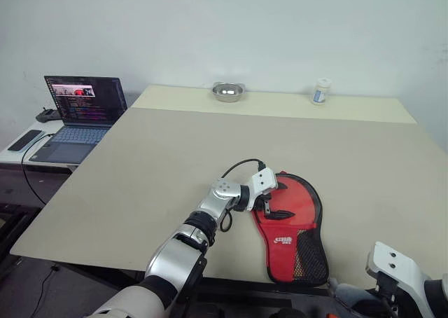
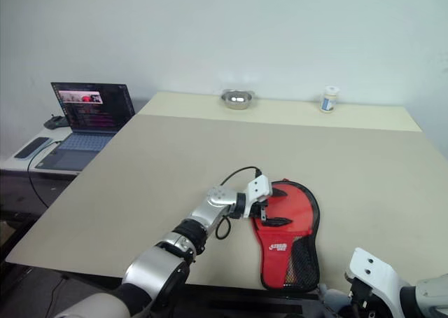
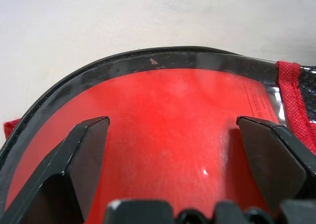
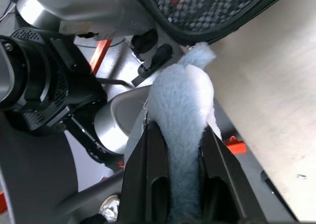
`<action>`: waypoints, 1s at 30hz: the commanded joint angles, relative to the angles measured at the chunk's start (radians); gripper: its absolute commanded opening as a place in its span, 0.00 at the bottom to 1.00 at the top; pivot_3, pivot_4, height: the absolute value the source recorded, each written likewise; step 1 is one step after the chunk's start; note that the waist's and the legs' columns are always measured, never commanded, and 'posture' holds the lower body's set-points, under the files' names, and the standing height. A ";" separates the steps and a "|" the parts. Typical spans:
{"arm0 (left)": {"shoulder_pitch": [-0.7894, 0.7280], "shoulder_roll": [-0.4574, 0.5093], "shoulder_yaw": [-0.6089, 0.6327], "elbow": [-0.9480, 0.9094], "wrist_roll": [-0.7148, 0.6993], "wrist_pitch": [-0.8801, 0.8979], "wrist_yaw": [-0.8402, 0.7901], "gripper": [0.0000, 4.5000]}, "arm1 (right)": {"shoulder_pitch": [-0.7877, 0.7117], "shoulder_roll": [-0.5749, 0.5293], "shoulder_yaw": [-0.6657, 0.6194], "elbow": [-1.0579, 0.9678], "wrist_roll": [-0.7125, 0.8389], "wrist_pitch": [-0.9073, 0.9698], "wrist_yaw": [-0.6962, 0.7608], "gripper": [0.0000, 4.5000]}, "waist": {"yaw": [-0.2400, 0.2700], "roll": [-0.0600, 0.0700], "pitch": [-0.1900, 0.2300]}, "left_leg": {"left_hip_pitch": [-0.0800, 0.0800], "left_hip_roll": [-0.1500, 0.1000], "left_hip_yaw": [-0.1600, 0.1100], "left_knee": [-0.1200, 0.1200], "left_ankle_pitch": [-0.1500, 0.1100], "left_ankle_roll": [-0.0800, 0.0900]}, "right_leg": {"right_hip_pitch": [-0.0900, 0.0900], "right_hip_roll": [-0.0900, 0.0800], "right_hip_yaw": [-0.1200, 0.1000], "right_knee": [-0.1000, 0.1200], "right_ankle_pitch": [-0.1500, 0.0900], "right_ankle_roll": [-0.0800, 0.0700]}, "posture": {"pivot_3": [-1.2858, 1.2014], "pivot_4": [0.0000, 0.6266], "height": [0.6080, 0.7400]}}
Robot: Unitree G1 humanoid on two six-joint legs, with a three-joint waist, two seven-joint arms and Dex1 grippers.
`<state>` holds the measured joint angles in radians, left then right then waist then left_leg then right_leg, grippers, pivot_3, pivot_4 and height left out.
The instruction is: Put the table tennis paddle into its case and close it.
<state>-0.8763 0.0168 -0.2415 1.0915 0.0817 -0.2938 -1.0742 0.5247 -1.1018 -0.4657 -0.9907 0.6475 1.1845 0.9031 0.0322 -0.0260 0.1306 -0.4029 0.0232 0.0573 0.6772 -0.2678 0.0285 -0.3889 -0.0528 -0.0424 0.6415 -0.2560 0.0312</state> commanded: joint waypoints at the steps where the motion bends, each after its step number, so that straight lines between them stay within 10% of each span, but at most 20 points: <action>1: 0.047 -0.001 -0.058 0.067 0.068 0.019 -0.005 1.00 | -0.003 -0.002 0.001 -0.006 0.022 -0.010 0.014 0.26 | 0.000 0.000 0.000 | 0.001 0.000 0.000 0.000 0.000 0.000 | 0.001 0.000 0.000 0.000 -0.001 -0.001 | 0.52 0.24 1.00; 9: 0.045 -0.010 -0.058 0.066 0.067 0.018 -0.003 1.00 | 0.003 0.005 -0.091 0.032 0.056 -0.039 0.093 0.87 | -0.002 0.000 0.000 | 0.002 0.000 0.000 -0.001 0.000 0.000 | 0.002 0.000 0.000 0.000 -0.002 -0.003 | 0.52 0.24 1.00; 19: 0.056 0.037 0.003 -0.136 -0.037 0.051 -0.120 1.00 | -0.374 0.101 0.004 0.268 0.011 -0.199 -0.057 0.87 | -0.010 -0.004 0.010 | 0.002 0.001 0.000 -0.001 0.000 -0.001 | 0.001 0.000 0.000 0.001 -0.003 -0.004 | 0.52 0.24 1.00; 30: 0.366 0.362 0.166 -0.917 -0.231 0.486 -0.086 1.00 | -0.795 0.471 0.310 0.845 -0.164 -0.684 -0.068 0.87 | -0.038 0.001 0.031 | -0.007 0.001 0.003 -0.012 0.003 -0.007 | -0.016 0.002 0.004 0.005 0.000 -0.008 | 0.52 0.24 1.00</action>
<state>-0.5273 0.3617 -0.1191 0.2806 -0.1070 0.1366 -1.1926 -0.2303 -0.6461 -0.1644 -0.2220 0.5028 0.5787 0.8279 -0.0062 -0.0255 0.1619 -0.4102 0.0250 0.0607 0.6642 -0.2639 0.0203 -0.4059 -0.0505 -0.0386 0.6462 -0.2557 0.0226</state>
